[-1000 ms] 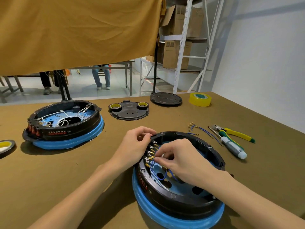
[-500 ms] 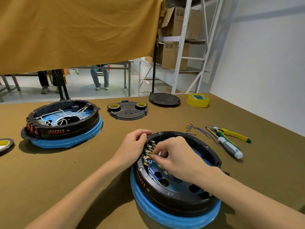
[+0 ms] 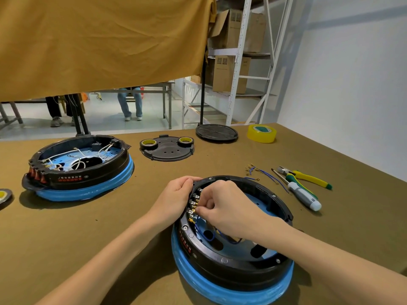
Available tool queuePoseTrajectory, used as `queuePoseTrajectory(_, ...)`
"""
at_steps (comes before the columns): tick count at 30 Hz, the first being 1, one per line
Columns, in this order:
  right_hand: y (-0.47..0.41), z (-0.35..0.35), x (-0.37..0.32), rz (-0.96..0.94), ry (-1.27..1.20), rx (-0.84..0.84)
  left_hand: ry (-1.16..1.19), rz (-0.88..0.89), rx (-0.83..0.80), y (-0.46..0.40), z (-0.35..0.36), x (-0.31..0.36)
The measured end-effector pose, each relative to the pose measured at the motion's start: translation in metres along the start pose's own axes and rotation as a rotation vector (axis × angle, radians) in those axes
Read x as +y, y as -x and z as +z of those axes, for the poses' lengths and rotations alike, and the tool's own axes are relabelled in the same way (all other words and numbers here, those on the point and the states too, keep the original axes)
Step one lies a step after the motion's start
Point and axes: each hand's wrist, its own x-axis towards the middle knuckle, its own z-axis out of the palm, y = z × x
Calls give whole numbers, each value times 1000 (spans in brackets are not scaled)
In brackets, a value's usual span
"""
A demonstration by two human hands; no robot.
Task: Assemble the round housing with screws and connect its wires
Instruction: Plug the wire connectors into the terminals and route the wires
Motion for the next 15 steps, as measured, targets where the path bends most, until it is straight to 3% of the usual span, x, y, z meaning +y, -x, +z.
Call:
queuePoseTrajectory(4,1,1,1,-4,-27,8,-8,-25,-30,3,0,3)
queuePoseTrajectory(10,-3,-1,1,-34,-21,-17,12,-111,-215,2,-4,1)
queuePoseTrajectory(15,3,2,9,22,-95,1,-26,-115,-215,-4,-6,-6)
